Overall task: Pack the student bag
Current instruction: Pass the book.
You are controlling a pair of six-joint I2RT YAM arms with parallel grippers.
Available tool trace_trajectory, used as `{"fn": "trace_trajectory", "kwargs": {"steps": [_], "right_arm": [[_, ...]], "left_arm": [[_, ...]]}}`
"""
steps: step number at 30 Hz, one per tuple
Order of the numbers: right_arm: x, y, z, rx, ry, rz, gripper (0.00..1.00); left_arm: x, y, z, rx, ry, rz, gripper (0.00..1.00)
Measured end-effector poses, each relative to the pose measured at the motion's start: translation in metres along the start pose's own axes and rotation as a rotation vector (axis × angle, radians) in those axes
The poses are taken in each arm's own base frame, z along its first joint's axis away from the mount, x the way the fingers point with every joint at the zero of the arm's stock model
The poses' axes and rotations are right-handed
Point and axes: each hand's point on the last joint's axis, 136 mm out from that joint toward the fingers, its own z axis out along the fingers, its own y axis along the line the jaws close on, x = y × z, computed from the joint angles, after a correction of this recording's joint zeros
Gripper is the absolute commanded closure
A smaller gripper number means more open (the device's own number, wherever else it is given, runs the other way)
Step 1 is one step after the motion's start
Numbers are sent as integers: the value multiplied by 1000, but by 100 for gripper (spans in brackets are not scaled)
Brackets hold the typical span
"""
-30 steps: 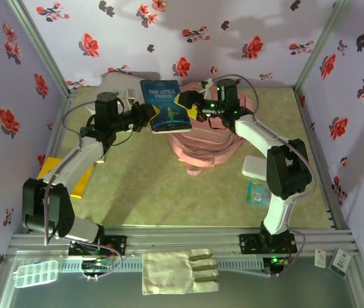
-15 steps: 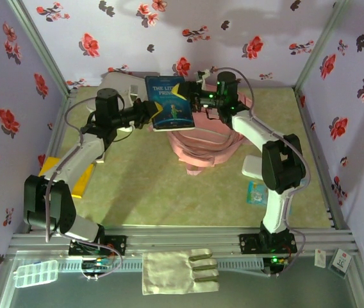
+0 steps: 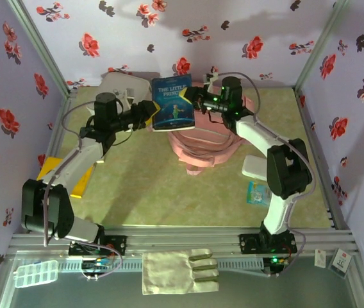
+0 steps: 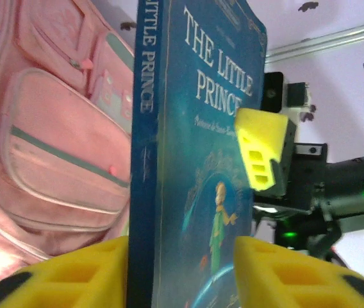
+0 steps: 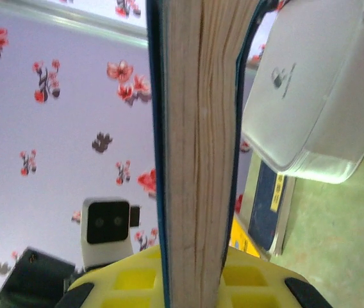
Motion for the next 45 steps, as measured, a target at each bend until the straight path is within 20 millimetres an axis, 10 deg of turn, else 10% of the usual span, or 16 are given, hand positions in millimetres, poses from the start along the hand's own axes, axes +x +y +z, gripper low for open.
{"fn": "trace_trajectory", "kwargs": {"steps": [5,12,30,40,45], "right_arm": [[-17,-4,-17,43,-172,51,97],[-29,-34,-35,118,-348,167,96],[-29,-55,-39,140,-449,299,94],[-27,-57,-39,133,-452,316,92],[-22,-68,-40,177,-441,301,58]], "left_arm": [[10,4,9,19,-72,-8,9],[26,5,24,2,-153,-25,7],[41,21,74,-2,-217,-180,41],[27,16,70,20,-290,-202,81],[25,14,65,12,-305,-190,100]]}}
